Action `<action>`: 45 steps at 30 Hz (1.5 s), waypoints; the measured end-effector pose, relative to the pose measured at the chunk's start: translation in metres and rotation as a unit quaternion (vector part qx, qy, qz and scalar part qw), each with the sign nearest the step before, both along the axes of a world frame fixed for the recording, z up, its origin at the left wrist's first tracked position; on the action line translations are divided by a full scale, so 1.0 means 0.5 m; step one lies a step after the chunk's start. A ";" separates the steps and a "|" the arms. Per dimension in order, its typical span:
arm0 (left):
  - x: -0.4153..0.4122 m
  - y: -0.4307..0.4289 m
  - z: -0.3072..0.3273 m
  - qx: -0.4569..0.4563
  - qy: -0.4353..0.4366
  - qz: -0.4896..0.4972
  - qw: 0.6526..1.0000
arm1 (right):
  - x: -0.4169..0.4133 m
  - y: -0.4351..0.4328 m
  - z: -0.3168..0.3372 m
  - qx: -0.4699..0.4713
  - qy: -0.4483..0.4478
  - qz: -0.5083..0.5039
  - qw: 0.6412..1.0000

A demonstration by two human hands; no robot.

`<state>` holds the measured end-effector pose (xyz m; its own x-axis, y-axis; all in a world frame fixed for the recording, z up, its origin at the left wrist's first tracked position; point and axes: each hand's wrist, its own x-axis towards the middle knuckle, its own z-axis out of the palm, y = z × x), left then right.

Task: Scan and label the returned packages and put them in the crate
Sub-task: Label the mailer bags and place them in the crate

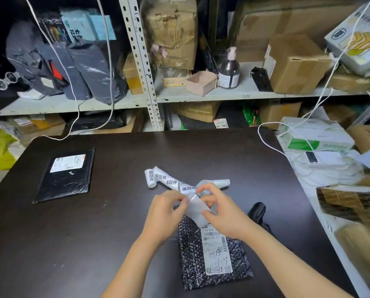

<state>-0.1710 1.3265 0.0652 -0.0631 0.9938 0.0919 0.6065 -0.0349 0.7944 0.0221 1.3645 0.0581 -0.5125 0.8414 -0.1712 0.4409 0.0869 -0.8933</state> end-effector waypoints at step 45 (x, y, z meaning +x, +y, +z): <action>0.133 0.039 -0.205 -0.101 -0.016 0.118 0.988 | -0.007 -0.001 -0.158 0.021 -0.137 -0.246 0.959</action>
<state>-0.1045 1.3460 -0.0372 -0.2945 0.9490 -0.1125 0.5531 0.2653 0.7898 0.0184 1.3639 -0.0207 0.0082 0.9790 -0.2038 0.6558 -0.1591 -0.7380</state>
